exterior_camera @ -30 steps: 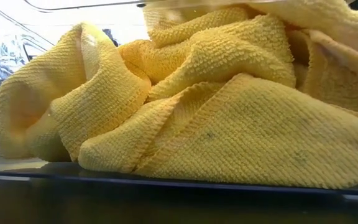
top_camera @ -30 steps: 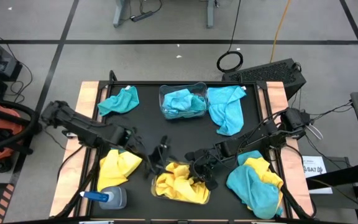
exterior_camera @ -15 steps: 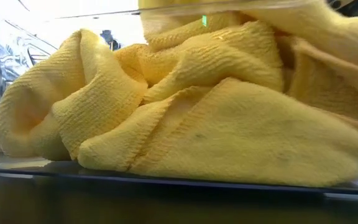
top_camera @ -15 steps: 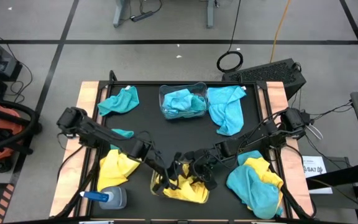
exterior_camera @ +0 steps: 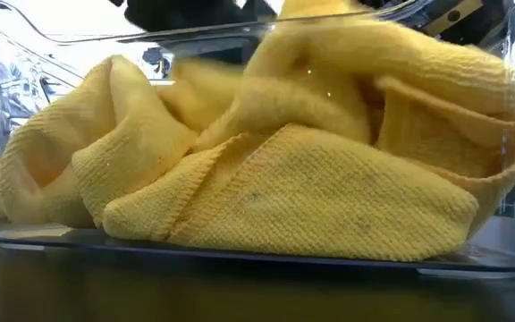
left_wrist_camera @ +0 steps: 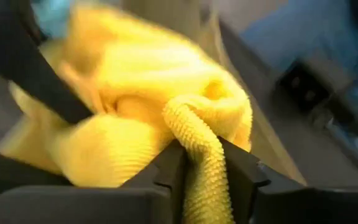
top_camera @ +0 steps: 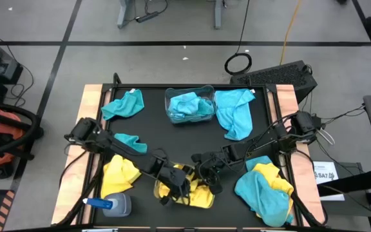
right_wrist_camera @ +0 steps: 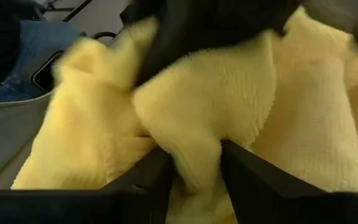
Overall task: Sort microfiber towel by color & place in baskets
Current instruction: Put the yellow microfiber towel into the bottom transparent bin, then put the blue microfiber towel into the top transparent bin
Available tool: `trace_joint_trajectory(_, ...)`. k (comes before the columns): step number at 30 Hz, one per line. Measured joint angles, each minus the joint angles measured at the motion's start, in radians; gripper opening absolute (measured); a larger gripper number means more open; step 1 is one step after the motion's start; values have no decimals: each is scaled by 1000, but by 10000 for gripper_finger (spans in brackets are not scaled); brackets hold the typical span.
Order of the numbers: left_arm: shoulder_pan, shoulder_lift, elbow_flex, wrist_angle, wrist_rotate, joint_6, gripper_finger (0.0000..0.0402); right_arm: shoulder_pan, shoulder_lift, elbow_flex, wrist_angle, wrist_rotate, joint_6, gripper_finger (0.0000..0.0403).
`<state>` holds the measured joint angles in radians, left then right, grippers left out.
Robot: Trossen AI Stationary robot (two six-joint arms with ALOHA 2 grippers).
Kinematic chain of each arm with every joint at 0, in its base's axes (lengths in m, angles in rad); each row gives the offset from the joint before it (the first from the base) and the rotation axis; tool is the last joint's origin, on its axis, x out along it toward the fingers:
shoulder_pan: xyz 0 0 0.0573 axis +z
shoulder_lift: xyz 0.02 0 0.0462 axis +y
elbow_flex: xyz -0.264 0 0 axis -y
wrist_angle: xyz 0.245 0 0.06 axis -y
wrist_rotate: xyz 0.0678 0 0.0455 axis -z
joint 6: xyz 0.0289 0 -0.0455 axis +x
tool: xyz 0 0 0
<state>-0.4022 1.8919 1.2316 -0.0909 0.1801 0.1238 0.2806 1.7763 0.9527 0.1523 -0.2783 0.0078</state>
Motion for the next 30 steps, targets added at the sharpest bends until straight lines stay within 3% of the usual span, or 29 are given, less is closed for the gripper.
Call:
trace_joint_trajectory(7, 10, 44, 0, -44, -27, -39, 40, 0, -39, -1, -42, -1, 16, 132)
trace_joint_trajectory(21, 12, 46, 1, -80, -46, -65, 38, 9, -280, -1, -186, -7, 2, 132)
trace_joint_trajectory(25, 13, 46, 1, -85, -56, -66, 72, 22, -360, -1, -189, 4, -23, 132)
trace_joint_trajectory(30, 13, 22, 0, -107, -55, -66, 151, 38, -444, -1, -196, 45, -56, 132)
